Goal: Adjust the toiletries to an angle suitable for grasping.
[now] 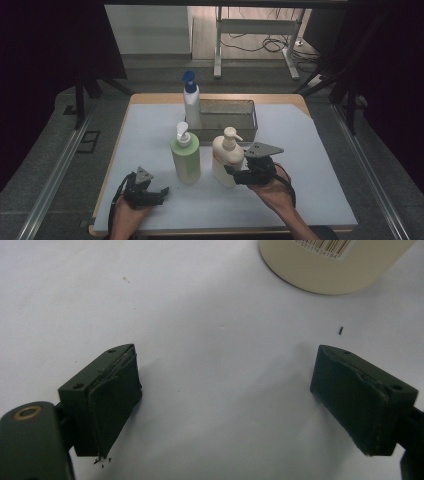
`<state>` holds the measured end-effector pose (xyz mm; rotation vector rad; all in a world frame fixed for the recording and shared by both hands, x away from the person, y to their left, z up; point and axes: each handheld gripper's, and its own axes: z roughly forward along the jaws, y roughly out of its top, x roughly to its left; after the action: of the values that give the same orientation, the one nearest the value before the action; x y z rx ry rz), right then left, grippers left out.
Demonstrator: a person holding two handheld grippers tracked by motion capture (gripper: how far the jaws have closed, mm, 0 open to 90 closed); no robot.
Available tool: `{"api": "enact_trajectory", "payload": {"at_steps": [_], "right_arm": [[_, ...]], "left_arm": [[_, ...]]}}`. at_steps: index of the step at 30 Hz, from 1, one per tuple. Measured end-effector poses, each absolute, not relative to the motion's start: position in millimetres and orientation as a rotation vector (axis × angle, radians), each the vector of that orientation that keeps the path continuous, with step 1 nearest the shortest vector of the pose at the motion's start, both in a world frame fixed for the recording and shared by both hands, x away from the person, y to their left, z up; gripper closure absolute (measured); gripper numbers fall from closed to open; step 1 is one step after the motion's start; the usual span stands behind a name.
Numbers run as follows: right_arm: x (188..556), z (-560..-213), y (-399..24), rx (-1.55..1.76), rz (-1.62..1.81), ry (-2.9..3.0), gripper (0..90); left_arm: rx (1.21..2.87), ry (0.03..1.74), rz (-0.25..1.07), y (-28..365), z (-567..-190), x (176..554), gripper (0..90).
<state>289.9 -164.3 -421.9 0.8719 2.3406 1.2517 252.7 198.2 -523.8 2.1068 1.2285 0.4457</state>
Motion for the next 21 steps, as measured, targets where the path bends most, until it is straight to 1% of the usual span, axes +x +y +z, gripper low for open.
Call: {"api": "enact_trajectory", "payload": {"at_steps": [10,13,16,21], "right_arm": [[300,-422,-150,0.868,1.238,2.328,26.2],[301,-423,-146,0.869,1.226,2.323,28.2],[301,-422,-143,0.865,1.228,2.312,33.8],[301,-421,-142,0.893,1.231,2.317,35.7]], "left_arm": [[2.106,1.229,0.445,198,-524,253,12.2],[2.107,1.229,0.445,198,-524,253,12.2],[2.107,1.229,0.445,198,-524,253,12.1],[2.107,1.229,0.445,198,-524,253,12.1]]}}
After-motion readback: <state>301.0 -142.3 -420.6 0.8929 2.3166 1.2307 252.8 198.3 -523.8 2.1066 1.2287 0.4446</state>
